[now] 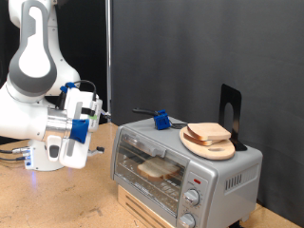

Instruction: Make a piece of toast with the oven

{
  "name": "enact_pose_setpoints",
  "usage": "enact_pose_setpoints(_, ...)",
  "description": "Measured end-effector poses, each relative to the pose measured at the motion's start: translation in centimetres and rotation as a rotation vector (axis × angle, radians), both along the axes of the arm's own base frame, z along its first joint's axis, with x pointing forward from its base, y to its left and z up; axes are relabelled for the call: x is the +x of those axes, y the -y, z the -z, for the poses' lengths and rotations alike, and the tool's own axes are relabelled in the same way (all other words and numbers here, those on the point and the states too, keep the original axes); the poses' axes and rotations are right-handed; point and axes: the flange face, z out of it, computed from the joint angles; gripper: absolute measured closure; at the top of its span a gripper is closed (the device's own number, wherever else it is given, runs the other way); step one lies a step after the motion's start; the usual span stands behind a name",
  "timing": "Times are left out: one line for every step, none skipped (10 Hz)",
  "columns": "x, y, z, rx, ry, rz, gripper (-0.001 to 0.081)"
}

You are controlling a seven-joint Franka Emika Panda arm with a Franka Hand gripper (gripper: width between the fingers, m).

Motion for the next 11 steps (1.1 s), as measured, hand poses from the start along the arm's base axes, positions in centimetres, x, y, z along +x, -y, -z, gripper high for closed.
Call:
enact_pose_setpoints(1.4,0.4,0.1,-0.007,0.0,0.011,-0.0002)
enact_pose_setpoints(2.7,0.8,0.1,-0.021,0.005,0.024,-0.0002)
enact_pose_setpoints(4.1,1.3,0.2,-0.031,0.017,0.057,-0.0002)
enact_pose_setpoints(5.5,1.7,0.1,-0.034,0.031,0.094,-0.0002)
enact_pose_setpoints(6.5,1.9,0.5,-0.027,0.033,0.107,-0.0002)
enact_pose_setpoints(6.4,1.9,0.6,-0.028,0.03,0.103,-0.0002)
enact_pose_setpoints(6.6,1.9,0.7,-0.039,0.018,0.129,-0.0002)
enact_pose_setpoints(7.7,1.8,0.8,-0.059,0.012,0.193,-0.0002)
enact_pose_setpoints(9.1,1.6,0.9,-0.066,0.017,0.255,-0.0002)
enact_pose_setpoints(10.5,1.5,1.1,-0.063,0.023,0.288,-0.0002)
enact_pose_setpoints(11.7,1.6,1.2,-0.055,0.028,0.299,-0.0002)
